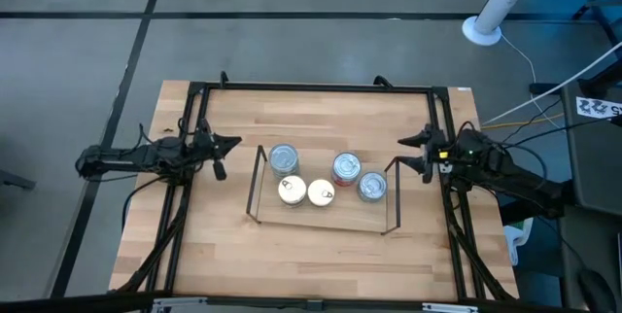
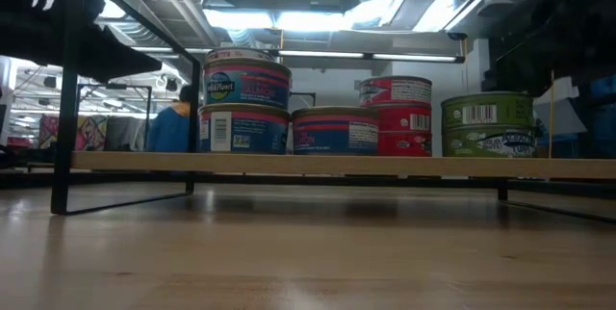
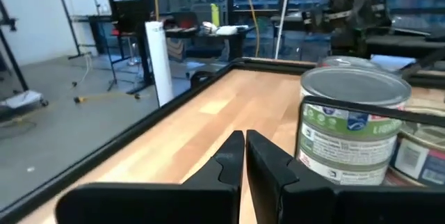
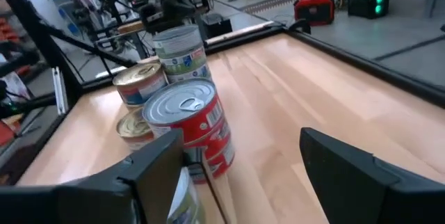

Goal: Stack canned seafood by type on shelf
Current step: Return to Home Position

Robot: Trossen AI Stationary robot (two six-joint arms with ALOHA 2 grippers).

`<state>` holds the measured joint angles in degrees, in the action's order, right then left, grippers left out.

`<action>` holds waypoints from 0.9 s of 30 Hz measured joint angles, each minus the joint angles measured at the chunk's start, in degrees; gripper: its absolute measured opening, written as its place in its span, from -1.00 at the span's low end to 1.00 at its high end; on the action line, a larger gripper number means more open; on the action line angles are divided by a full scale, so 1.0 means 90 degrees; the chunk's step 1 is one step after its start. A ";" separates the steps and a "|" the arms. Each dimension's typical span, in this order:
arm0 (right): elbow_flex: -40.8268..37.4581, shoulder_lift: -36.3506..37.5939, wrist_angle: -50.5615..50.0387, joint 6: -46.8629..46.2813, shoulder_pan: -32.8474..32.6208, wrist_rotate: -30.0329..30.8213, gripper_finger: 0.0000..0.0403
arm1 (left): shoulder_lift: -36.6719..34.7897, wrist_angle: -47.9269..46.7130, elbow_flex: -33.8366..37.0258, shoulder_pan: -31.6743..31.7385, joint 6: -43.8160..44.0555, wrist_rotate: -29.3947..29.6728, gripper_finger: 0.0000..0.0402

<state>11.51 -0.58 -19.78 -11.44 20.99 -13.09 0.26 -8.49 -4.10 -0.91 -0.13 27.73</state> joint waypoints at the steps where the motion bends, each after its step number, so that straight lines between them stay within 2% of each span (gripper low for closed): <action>1: -0.0043 0.0000 0.0072 0.0126 0.0000 -0.0003 0.43 | 0.0006 -0.0011 0.0000 0.0040 0.0095 -0.0008 -0.94; 9: -0.0338 0.0007 0.0693 0.0890 0.0000 -0.0171 0.43 | 0.0004 -0.0015 0.0000 0.0242 0.0975 -0.0008 -0.94; 21: -0.0963 0.0003 0.1855 0.1097 0.0007 -0.0493 0.43 | 0.0004 -0.0015 0.0000 0.0266 0.0998 -0.0006 -0.94; 27: -0.0979 -0.0012 0.1874 0.1105 -0.0005 -0.0188 0.43 | 0.0004 -0.0015 -0.0001 0.0265 0.1000 -0.0006 -0.94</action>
<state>2.70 -0.69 -2.92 -1.50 20.95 -14.79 0.30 -8.62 -4.11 1.48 8.88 27.68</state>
